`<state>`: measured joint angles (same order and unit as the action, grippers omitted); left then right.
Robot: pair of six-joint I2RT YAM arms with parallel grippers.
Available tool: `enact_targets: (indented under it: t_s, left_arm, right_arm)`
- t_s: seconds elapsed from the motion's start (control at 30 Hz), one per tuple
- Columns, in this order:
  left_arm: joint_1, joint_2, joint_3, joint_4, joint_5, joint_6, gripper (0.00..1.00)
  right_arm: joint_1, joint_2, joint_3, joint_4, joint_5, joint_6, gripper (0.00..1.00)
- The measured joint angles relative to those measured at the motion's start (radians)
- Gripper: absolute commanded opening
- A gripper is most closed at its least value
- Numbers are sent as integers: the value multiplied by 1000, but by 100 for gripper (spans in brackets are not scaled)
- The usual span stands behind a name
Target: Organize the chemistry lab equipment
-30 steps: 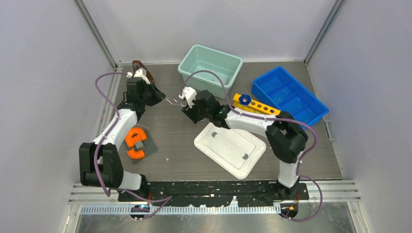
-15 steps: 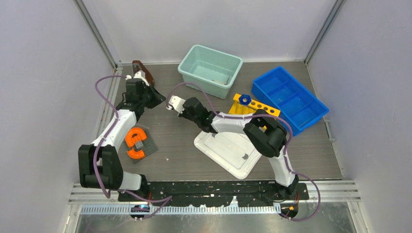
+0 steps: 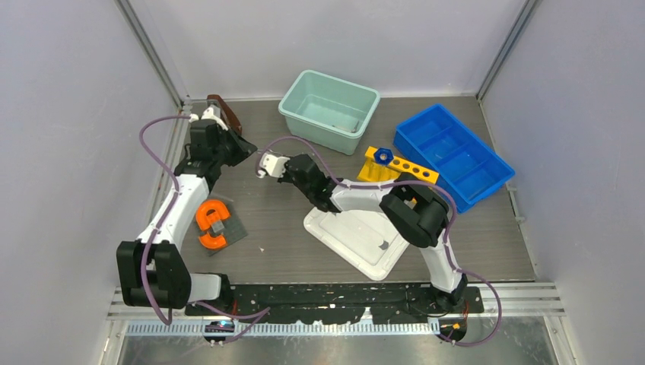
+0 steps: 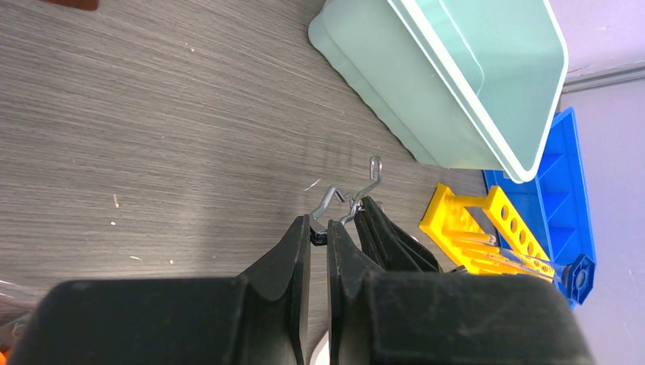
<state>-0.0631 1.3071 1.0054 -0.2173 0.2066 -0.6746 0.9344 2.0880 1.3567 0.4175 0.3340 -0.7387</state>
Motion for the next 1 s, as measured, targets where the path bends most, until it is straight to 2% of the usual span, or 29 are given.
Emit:
enact_targets:
  t_s: [0.27, 0.37, 0.57, 0.83, 1.0]
  left_arm:
    - [0, -15, 15, -29, 21, -27, 6]
    - [0, -27, 34, -30, 34, -40, 10]
    - [0, -74, 66, -34, 60, -60, 20]
    - [0, -122, 60, 59, 113, -127, 45]
    - [0, -115, 55, 115, 161, -156, 50]
  right_arm:
    - [1, -27, -42, 61, 23, -94, 1]
    - [0, -53, -45, 70, 45, -136, 1]
    - [-2, -86, -45, 112, 71, -213, 1]
    - [-63, -98, -39, 73, 94, -275, 1]
    - [-113, -98, -34, 60, 119, -340, 1]
